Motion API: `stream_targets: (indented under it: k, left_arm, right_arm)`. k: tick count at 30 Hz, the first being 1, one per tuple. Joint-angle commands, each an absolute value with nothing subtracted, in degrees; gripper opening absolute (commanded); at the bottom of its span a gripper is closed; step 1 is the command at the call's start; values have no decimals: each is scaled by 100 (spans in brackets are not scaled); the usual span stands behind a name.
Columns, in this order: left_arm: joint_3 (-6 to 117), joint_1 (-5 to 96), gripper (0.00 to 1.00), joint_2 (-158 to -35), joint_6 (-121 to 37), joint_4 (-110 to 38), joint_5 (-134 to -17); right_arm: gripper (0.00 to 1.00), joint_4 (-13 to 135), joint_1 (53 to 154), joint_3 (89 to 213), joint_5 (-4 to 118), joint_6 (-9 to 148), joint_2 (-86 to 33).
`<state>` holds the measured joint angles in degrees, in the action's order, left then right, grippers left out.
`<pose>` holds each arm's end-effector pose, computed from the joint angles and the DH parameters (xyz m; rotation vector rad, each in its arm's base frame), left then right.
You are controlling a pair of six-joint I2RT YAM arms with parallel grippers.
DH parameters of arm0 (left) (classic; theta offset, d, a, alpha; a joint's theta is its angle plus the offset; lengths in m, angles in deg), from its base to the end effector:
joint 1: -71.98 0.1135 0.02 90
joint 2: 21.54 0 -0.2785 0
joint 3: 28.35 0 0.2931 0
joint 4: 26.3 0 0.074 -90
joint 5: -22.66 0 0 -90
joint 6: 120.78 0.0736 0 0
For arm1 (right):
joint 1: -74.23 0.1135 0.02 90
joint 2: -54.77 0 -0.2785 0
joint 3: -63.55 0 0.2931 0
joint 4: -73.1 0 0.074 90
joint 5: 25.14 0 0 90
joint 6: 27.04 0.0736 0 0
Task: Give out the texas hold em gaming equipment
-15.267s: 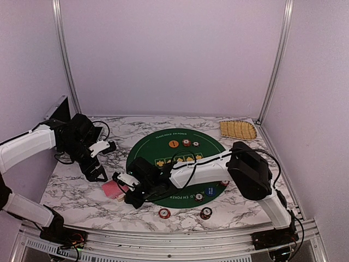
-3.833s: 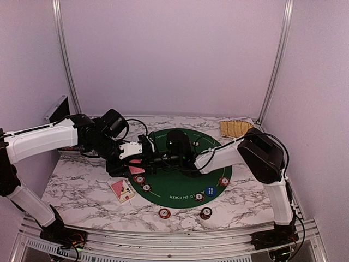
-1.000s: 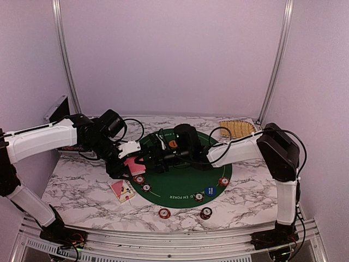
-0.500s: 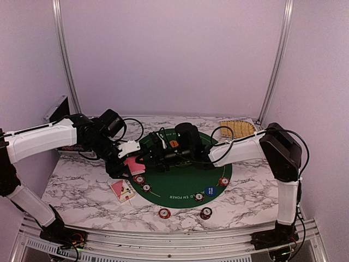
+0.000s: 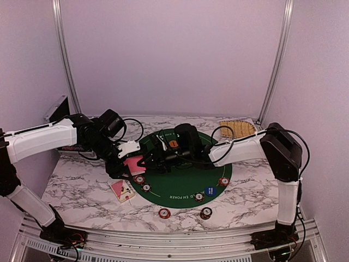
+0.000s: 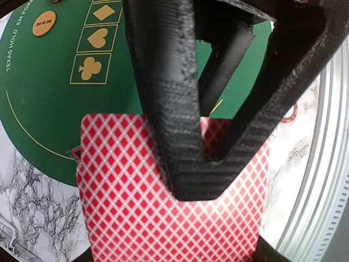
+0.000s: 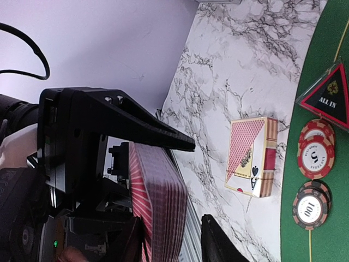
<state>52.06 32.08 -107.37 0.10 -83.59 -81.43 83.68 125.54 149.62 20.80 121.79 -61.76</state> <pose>0.2633 -0.2435 0.2344 1.6066 2.1237 -0.3787 0.2828 0.4350 0.1709 -0.5023 2.3443 1.8613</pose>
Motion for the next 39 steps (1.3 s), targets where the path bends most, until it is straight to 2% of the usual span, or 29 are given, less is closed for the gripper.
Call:
stream_targets:
  k: [1, 14, 39]
  left_arm:
    - [5192, 3277, 7, -10711, -1, -8461, -8250]
    - [5166, 3317, 6, -10738, -10, -8483, -8221]
    - [5059, 3366, 5, -10710, 16, -8531, -8108]
  right_arm:
    - [34, 8170, 12506, 15017, 2030, 12023, -5939]
    - [25, 8117, 12435, 14970, 1995, 12000, -5742]
    - [0, 8138, 12340, 14770, 2051, 12044, -5433]
